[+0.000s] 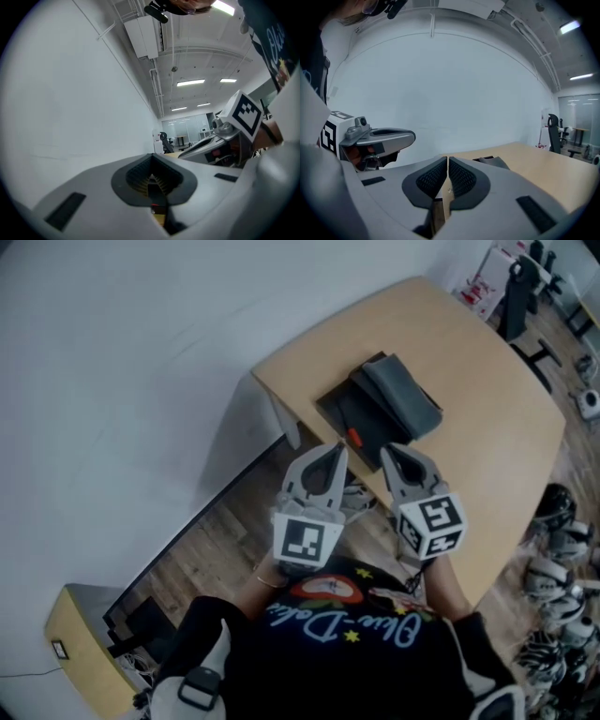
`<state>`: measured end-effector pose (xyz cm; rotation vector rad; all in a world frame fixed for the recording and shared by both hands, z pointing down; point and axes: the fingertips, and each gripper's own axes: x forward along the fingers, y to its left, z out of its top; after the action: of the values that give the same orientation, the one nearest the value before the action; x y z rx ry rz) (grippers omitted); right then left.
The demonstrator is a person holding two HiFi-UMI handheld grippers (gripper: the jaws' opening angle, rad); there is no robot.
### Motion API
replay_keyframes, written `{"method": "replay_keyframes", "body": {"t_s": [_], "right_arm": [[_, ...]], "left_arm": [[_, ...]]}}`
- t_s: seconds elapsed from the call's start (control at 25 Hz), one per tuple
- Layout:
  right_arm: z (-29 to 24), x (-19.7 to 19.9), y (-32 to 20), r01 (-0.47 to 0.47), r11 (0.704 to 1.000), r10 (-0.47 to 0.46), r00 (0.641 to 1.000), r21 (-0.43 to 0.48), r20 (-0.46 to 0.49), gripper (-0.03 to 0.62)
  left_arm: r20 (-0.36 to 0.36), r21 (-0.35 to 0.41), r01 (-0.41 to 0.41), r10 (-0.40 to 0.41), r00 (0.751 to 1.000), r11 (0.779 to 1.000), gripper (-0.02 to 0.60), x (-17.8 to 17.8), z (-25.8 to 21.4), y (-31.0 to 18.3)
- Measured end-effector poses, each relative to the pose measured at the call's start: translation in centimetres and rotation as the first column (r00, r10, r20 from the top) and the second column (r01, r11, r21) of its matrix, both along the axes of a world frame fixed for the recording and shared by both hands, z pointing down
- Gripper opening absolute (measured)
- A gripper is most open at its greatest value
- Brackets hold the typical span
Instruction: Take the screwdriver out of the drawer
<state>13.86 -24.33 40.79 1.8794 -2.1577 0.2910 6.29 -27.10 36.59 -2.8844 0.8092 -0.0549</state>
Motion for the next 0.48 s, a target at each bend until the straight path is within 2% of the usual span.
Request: {"method": "replay_keyframes", "body": {"t_s": [0.2, 0.32, 0.48], "right_arm": [[2.5, 0.2, -4.1, -0.016, 0.997, 0.014, 1.000, -0.076, -0.019, 0.000], [4.7, 0.4, -6.1, -0.015, 0.984, 0.006, 0.999, -0.176, -0.051, 0.000], [6.7, 0.8, -8.3, -0.022, 0.968, 0.003, 0.997, -0.248, -0.077, 0.002]], "left_arm": [[0.004, -0.037, -0.044, 0.044, 0.999, 0.998, 0.000, -0.3, 1.2, -3.5], [0.019, -0.047, -0.073, 0.073, 0.997, 0.996, 0.000, -0.4, 2.1, -5.4], [0.034, -0.057, -0.101, 0.103, 0.994, 0.993, 0.000, -0.7, 3.1, -7.3]]}}
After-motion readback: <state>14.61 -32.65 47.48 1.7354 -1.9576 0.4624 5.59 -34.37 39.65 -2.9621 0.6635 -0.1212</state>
